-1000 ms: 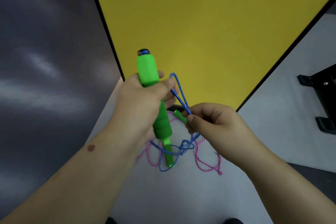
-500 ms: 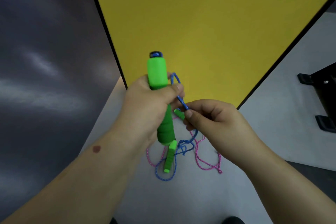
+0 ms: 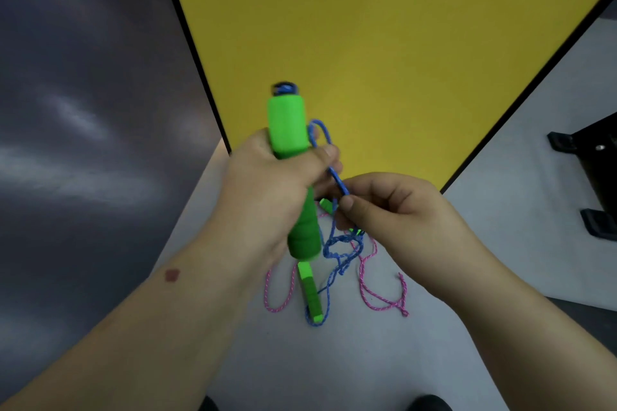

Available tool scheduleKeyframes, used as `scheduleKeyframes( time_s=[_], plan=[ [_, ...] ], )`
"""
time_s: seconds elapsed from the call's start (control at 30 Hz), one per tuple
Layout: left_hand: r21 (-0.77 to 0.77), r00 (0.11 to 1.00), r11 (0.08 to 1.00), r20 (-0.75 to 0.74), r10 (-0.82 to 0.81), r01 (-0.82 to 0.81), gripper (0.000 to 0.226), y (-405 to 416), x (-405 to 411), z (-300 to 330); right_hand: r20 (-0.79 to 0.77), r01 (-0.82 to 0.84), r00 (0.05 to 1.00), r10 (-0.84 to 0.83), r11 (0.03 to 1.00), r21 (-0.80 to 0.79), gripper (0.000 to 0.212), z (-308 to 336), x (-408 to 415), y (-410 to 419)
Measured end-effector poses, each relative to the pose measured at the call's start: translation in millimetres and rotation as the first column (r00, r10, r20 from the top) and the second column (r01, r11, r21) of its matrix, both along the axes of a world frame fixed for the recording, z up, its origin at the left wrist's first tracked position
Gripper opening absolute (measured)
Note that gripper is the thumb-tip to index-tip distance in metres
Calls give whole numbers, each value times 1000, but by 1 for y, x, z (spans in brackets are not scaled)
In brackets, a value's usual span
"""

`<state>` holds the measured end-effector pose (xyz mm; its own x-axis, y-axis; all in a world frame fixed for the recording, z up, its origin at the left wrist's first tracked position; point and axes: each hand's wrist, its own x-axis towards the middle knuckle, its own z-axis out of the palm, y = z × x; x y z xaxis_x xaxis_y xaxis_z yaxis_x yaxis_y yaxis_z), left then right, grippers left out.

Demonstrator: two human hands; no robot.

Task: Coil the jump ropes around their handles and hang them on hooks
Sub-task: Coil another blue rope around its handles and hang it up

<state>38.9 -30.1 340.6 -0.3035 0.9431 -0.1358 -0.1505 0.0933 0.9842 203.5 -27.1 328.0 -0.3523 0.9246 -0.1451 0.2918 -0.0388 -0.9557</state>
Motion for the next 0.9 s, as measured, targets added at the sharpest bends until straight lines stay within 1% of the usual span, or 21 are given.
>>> scheduleKeyframes(
  time_s=[0.03,0.1,0.17,0.23,0.3,0.37,0.4,0.43,0.47,0.53,0.6,0.67,0.73,0.77,0.83,0.9],
  plan=[
    [13,998,999,58,32,-33,14,4,-7,3,36,-12,999,14,999,-38,15,-3,2,1],
    [18,988,994,114,106,-108,12,10,-20,9,71,-17,997,23,997,-80,17,-8,4,2],
    [-3,982,991,134,135,-135,10,10,-24,8,32,23,999,-21,997,-69,18,-10,4,4],
    [-36,997,999,69,38,-36,16,4,-13,3,-13,60,998,-60,998,-19,17,-8,3,5],
    [-58,996,995,-44,-79,76,31,-4,2,-1,-21,53,998,-52,998,45,16,-6,1,4],
    [-60,990,995,-110,-84,77,39,-7,9,-2,-24,27,999,-25,997,71,13,-5,1,2],
    [-48,995,997,-84,-58,54,38,-6,7,-1,-27,17,1000,-16,998,57,11,-5,2,2],
    [-34,999,999,-24,-24,23,33,-3,4,0,-16,6,1000,-6,999,33,10,-6,3,2],
    [-20,999,1000,46,13,-12,26,-1,0,2,11,-8,1000,8,1000,12,11,-7,4,3],
    [-7,987,997,137,78,-78,18,4,-9,9,67,-40,997,41,999,-15,12,-8,6,4],
    [-6,969,990,205,140,-142,17,6,-17,16,102,-59,993,61,998,-24,14,-10,8,5],
    [-7,944,982,274,186,-191,20,8,-25,20,172,-67,983,66,998,1,16,-11,9,6],
    [2,927,973,303,221,-233,22,10,-33,20,241,-54,969,53,999,-3,13,-10,11,7],
    [10,926,970,300,228,-242,23,11,-34,18,247,-33,968,34,999,-11,11,-10,11,6],
    [7,939,975,272,210,-221,18,10,-27,15,187,50,981,-48,999,-3,10,-7,8,5],
    [-32,968,993,224,115,-110,12,4,-12,8,108,152,982,-155,988,36,7,-4,5,3]
  ],
)
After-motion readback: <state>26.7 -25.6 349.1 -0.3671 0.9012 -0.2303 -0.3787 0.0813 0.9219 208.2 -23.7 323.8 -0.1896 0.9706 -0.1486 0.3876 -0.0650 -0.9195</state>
